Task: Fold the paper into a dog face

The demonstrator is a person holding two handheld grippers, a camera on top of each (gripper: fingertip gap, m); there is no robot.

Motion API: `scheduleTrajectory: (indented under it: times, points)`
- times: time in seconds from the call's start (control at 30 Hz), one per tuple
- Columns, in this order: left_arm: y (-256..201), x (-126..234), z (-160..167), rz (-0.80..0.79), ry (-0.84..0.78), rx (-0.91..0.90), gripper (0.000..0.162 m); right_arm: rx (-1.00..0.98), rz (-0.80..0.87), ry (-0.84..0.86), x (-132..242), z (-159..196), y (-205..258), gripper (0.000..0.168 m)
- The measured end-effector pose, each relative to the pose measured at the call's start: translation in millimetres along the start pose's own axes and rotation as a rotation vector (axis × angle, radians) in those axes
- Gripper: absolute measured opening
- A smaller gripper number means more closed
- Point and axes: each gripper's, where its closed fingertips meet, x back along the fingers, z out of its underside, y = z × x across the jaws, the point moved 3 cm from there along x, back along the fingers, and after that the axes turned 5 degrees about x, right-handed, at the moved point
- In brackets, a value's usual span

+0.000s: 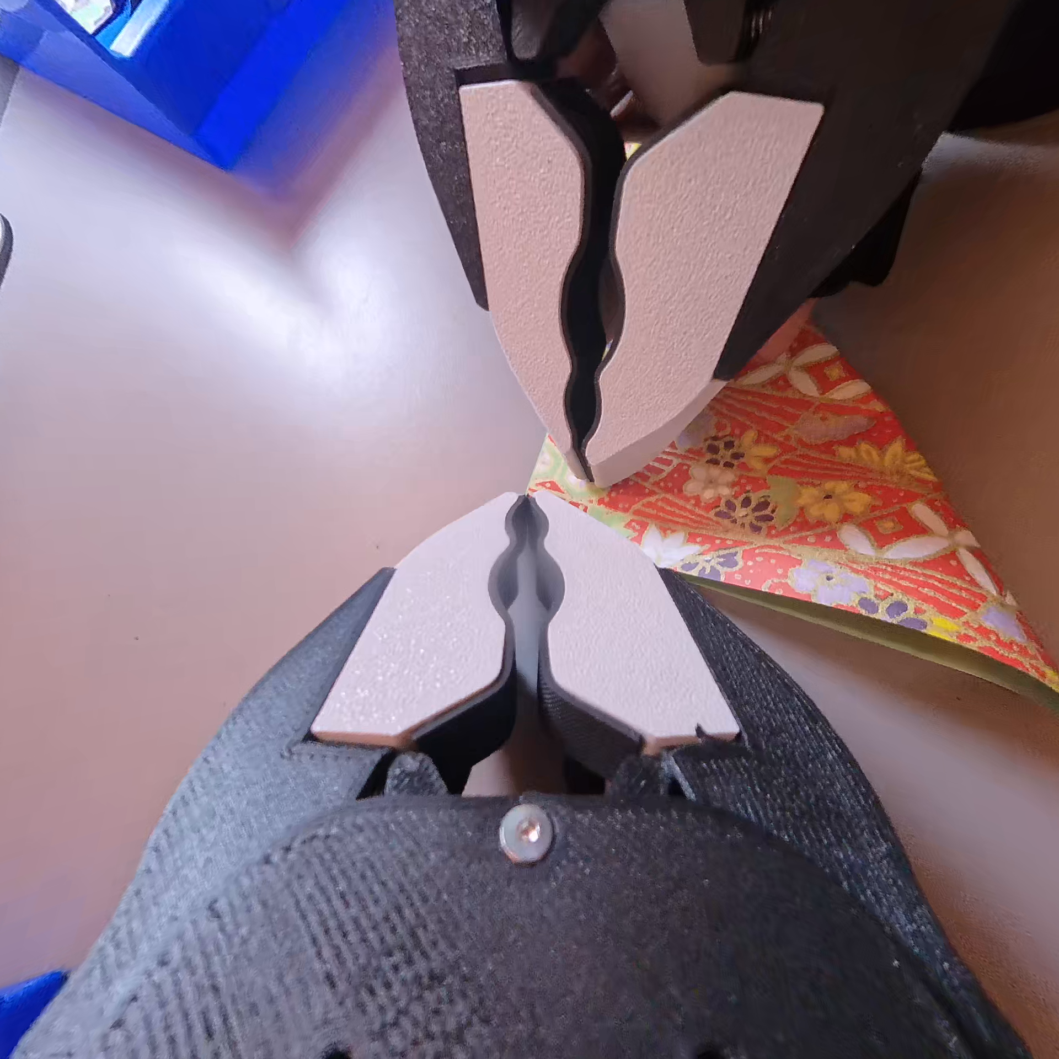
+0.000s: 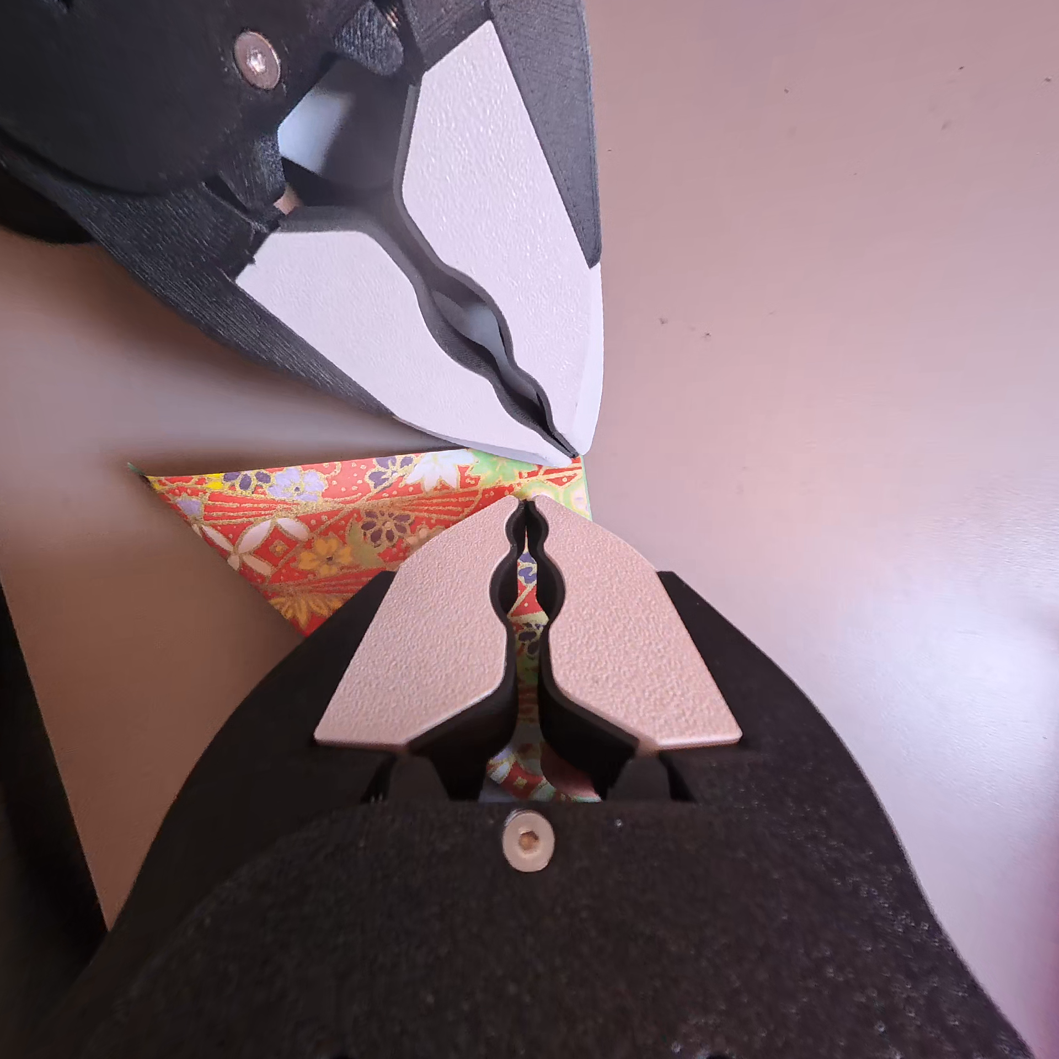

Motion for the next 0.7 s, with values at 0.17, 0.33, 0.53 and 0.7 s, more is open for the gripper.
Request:
scheduleTrajectory:
  times: [0.17, 0.33, 0.53, 0.7]
  points:
    - [-1, 0, 0, -0.024, 0.01, -0.017, 0.0, 0.022, 0.025, -0.002, 1, 1, 4, 0.0]
    - [-1, 0, 0, -0.025, 0.009, -0.014, 0.0, 0.025, 0.023, -0.006, 4, 6, 15, 0.0]
    - [-1, 0, 0, -0.027, 0.008, -0.021, 0.0, -0.001, 0.025, -0.016, 9, 15, 24, 0.0]
    - [-1, 0, 0, -0.029, 0.008, -0.027, 0.0, -0.015, 0.035, -0.027, 13, 21, 30, 0.0]
